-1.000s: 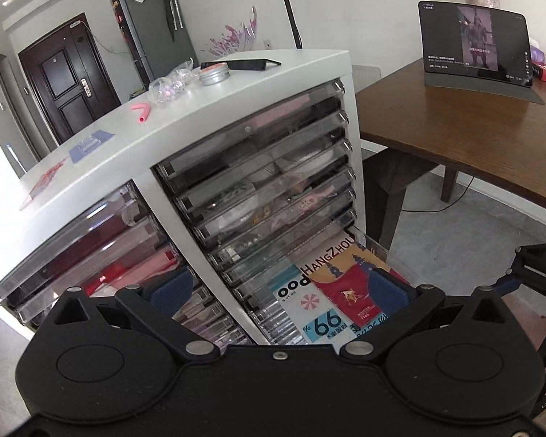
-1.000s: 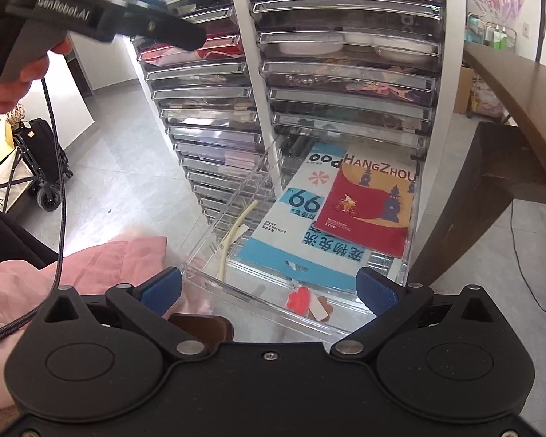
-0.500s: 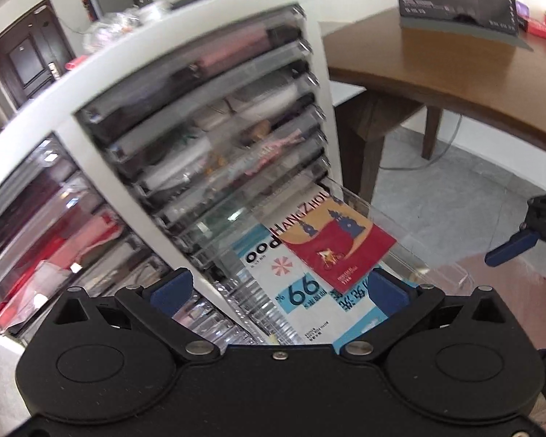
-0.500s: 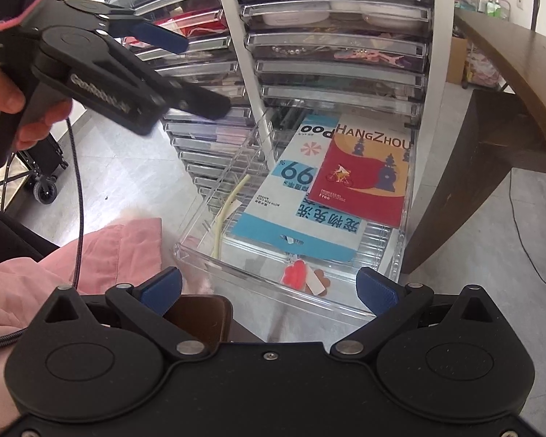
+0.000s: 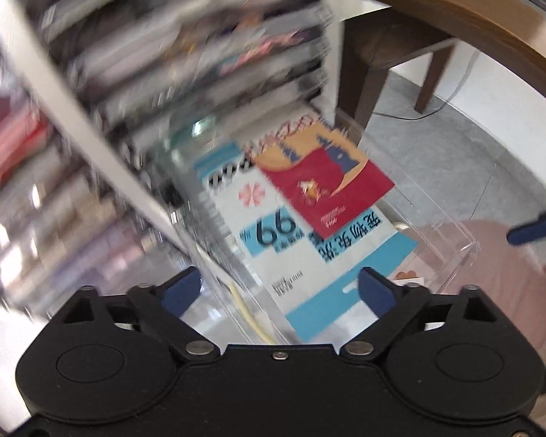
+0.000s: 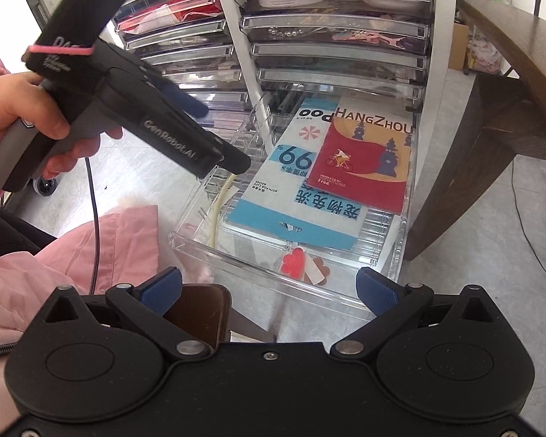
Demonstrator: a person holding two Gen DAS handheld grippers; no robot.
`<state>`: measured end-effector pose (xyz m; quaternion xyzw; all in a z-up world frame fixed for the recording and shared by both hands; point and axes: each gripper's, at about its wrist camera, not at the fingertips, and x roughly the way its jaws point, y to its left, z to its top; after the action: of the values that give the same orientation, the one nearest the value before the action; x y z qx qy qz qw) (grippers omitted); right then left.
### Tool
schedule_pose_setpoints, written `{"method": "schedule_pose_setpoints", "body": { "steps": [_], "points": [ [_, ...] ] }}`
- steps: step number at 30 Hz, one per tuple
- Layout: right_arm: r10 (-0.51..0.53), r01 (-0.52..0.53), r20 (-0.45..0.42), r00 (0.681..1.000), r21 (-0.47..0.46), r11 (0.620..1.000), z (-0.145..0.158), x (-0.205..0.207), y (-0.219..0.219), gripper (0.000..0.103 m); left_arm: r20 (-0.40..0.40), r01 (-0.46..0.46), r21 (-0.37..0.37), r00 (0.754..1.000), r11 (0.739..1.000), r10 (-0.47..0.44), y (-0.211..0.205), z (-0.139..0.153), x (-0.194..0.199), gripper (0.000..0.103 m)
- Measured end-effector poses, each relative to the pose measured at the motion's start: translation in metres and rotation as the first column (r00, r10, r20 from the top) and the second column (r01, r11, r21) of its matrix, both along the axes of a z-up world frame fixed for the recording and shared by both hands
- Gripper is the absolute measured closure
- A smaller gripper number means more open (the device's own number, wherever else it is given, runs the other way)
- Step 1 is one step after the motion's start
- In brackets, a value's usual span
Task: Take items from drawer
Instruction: 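Move the left gripper back down into the open drawer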
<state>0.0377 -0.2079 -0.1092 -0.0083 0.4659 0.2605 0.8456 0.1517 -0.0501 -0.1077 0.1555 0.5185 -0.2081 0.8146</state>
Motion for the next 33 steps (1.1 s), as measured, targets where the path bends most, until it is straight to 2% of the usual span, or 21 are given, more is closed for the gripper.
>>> {"method": "schedule_pose_setpoints", "body": {
  "steps": [1,5,8,9,12,13,15,19,23,27,32,33],
  "points": [
    [0.0,0.0,-0.002,1.0,-0.001,1.0,0.0,0.0,0.0,0.0,-0.031,-0.028,-0.005,0.999,1.0,0.028,0.002,-0.004,0.002,0.03],
    [0.001,-0.001,-0.01,1.0,-0.003,1.0,-0.002,0.001,0.0,0.0,-0.099,-0.108,0.014,0.989,0.994,0.109,0.004,-0.018,-0.001,0.037],
    [0.001,-0.001,-0.014,1.0,-0.003,1.0,-0.002,0.002,0.003,0.0,-0.16,-0.176,0.006,0.971,0.984,0.175,0.007,-0.028,-0.006,0.042],
    [0.001,-0.001,-0.014,1.0,-0.001,1.0,-0.002,0.003,0.003,0.0,-0.182,-0.198,0.005,0.964,0.98,0.196,0.007,-0.031,-0.007,0.047],
    [0.002,-0.002,-0.015,1.0,0.004,1.0,-0.001,0.003,0.002,0.0,-0.254,-0.272,0.003,0.93,0.962,0.264,0.011,-0.041,-0.006,0.057],
    [0.003,-0.003,-0.013,1.0,0.006,1.0,-0.001,0.002,0.002,0.0,-0.284,-0.302,0.004,0.914,0.953,0.291,0.013,-0.045,-0.004,0.065],
    [0.005,-0.004,-0.01,1.0,0.009,1.0,0.0,0.002,0.002,0.0,-0.33,-0.356,0.015,0.88,0.934,0.341,0.016,-0.052,-0.002,0.069],
    [0.002,-0.002,-0.006,1.0,0.014,1.0,0.001,0.002,0.001,0.0,-0.344,-0.401,0.073,0.85,0.913,0.4,0.014,-0.064,0.0,0.07],
    [0.002,-0.002,-0.005,1.0,0.017,1.0,0.002,0.002,0.001,0.0,-0.352,-0.444,0.095,0.822,0.891,0.447,0.015,-0.075,-0.001,0.07],
    [0.002,-0.002,-0.003,1.0,0.02,1.0,0.003,0.003,0.001,0.0,-0.342,-0.466,0.101,0.813,0.879,0.471,0.015,-0.082,-0.005,0.077],
    [0.002,-0.002,-0.001,1.0,0.024,1.0,0.004,0.003,0.001,0.0,-0.309,-0.463,0.127,0.822,0.877,0.479,0.011,-0.088,-0.011,0.08],
    [0.002,-0.002,-0.001,1.0,0.024,1.0,0.004,0.003,0.001,0.0,-0.299,-0.464,0.126,0.825,0.877,0.48,0.01,-0.088,-0.011,0.085]
  ]
}}
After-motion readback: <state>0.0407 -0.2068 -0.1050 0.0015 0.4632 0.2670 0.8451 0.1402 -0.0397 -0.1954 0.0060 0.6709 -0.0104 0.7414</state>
